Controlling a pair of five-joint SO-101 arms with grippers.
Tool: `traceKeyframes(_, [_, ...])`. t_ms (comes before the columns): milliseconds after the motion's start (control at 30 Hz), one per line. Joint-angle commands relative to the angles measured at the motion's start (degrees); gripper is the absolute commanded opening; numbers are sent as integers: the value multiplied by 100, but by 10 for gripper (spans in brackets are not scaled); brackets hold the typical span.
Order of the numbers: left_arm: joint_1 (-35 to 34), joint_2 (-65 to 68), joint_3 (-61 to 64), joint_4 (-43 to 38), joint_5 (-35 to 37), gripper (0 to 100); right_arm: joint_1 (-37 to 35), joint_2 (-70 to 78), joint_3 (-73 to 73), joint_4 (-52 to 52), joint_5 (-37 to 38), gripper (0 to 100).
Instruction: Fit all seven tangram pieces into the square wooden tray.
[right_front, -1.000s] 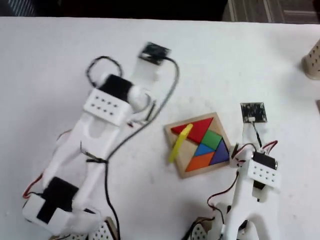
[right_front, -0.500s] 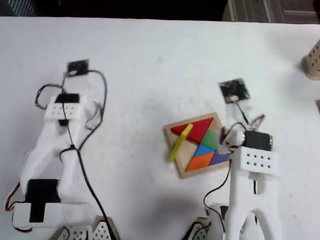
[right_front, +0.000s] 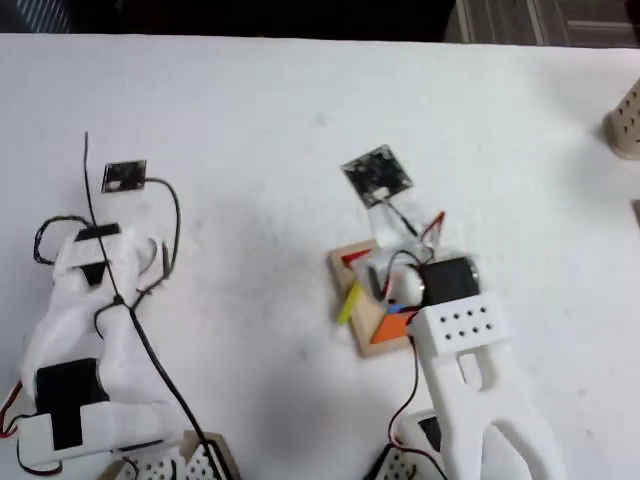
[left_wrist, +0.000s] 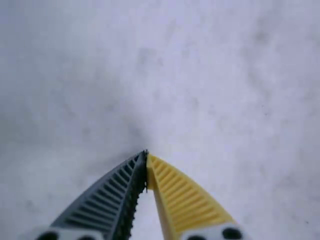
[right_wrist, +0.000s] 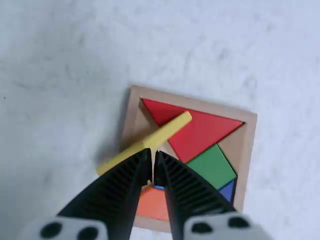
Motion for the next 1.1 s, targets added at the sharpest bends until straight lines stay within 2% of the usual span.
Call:
traceKeyframes(0, [-66, -259, -70, -18, -123, 21, -391, -75, -202, -523, -387, 23])
traceKeyframes(200, [-66, -259, -44, -18, -123, 21, -910, -75, 686, -1692, -422, 23])
traceKeyframes(333, [-66, -259, -44, -18, -123, 21, -892, -75, 1310, -2343, -360, 23])
traceKeyframes(500, [-66, -259, -44, -18, -123, 21, -796, -75, 1943, -2598, 114, 20])
traceKeyframes(633, [-66, -259, -44, -18, -123, 21, -330, -101, 2207, -2571, 360, 20])
traceKeyframes(867, [-66, -259, -44, -18, -123, 21, 637, -224, 2198, -2149, 352, 20])
traceKeyframes(1067, [-66, -259, -44, -18, -123, 21, 1147, -1086, 2198, -1596, 316, 20])
